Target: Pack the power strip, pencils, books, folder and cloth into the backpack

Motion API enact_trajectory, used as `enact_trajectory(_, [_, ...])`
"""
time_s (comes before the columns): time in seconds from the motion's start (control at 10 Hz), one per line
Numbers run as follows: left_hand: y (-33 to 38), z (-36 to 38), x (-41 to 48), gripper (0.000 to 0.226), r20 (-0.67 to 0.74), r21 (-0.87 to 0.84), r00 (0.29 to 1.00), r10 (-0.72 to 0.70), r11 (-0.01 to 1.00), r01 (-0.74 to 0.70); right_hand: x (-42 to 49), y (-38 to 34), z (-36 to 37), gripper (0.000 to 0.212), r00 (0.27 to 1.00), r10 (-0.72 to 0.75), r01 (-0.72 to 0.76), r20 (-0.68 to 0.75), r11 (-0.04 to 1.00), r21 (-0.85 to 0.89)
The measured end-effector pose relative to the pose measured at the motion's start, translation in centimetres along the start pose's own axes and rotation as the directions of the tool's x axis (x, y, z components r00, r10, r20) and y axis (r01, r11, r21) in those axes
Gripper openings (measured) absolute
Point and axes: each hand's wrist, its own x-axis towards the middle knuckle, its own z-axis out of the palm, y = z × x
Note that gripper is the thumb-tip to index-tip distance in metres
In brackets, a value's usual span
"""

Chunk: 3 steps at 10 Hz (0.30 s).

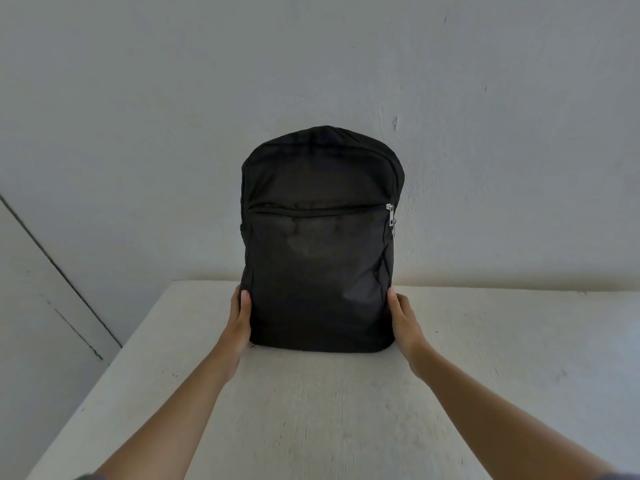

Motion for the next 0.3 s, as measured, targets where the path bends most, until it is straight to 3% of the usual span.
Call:
enact_trajectory(0.2, [-2.6, -1.5, -1.6, 0.073, 0.003, 0.036, 0.999, -0.033, 0.999, 0.033, -2.1, 0.4, -0.9, 0.050, 0.998, -0.035, 0.032, 0.048, 0.996, 0.079])
enact_trajectory(0.3, [-5.8, -2.7, -4.9, 0.038, -0.137, 0.070, 0.988, -0.067, 0.995, 0.078, -4.6, 3.9, -1.9, 0.037, 0.995, -0.089, 0.090, -0.051, 0.996, 0.028])
